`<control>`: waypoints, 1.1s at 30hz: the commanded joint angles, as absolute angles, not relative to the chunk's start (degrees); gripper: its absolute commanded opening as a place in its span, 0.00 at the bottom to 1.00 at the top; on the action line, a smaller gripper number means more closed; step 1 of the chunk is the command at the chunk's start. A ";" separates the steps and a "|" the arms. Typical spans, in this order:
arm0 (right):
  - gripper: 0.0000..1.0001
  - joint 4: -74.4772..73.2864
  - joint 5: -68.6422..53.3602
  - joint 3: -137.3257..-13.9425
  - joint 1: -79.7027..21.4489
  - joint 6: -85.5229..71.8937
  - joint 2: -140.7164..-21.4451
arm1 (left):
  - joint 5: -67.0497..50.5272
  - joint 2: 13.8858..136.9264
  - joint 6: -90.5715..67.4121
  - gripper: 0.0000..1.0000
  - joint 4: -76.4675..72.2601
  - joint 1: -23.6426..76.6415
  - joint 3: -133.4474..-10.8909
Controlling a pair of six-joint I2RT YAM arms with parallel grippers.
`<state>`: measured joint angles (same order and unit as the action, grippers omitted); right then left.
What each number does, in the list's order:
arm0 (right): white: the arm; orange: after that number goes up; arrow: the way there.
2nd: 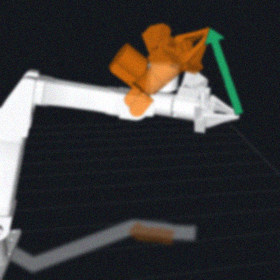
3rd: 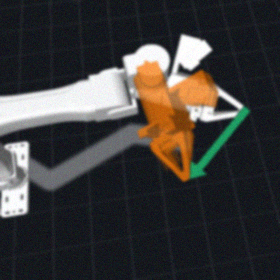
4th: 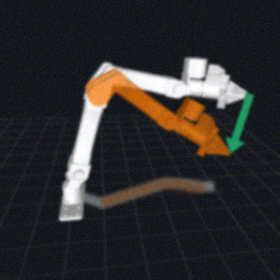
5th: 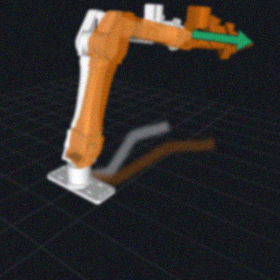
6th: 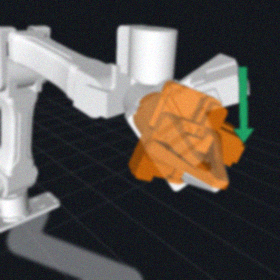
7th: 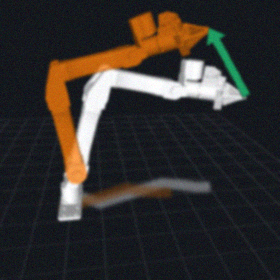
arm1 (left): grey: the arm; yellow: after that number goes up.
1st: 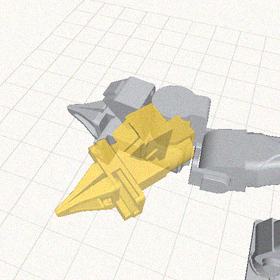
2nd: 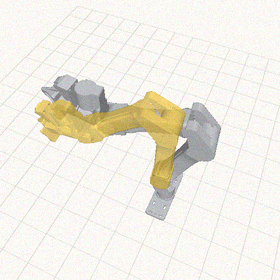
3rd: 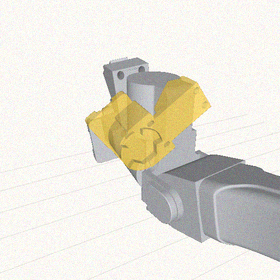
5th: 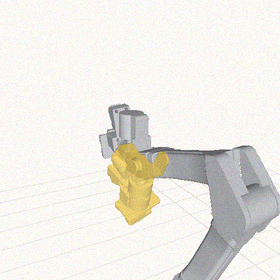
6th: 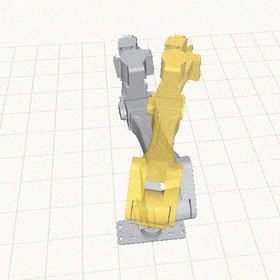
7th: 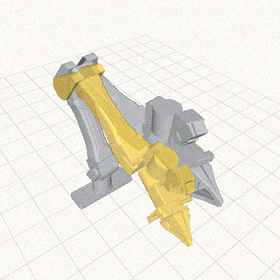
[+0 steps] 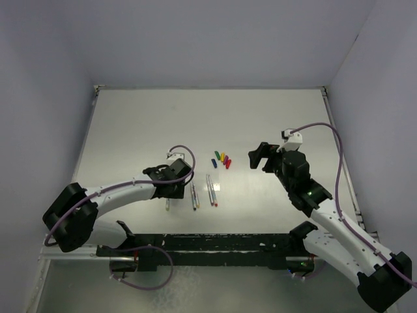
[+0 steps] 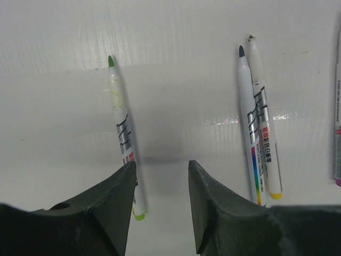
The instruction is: Insert the pens into the pen caps
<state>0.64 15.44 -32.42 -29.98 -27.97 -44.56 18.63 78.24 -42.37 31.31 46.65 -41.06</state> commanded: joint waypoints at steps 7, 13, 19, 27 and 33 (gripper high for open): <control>0.96 2.56 14.48 -32.78 -29.88 -28.61 -44.86 | 26.06 71.89 -44.52 0.50 35.96 47.01 -44.41; 0.96 1.82 14.63 -33.09 -29.88 -28.73 -44.67 | 24.02 76.79 -45.08 0.50 34.96 47.01 -43.03; 0.96 1.25 14.95 -32.59 -29.84 -29.41 -44.24 | 22.17 79.63 -45.11 0.49 33.28 47.00 -42.54; 0.96 0.71 15.12 -32.15 -29.88 -30.10 -43.17 | 19.42 82.02 -45.18 0.46 31.77 47.00 -41.92; 0.95 -1.38 15.52 -33.10 -29.88 -30.51 -42.86 | 17.13 82.88 -45.56 0.42 31.32 47.02 -40.90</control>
<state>-0.62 15.25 -32.29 -29.98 -29.47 -43.55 19.20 82.30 -44.42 32.42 46.70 -41.85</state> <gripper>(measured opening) 0.956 0.428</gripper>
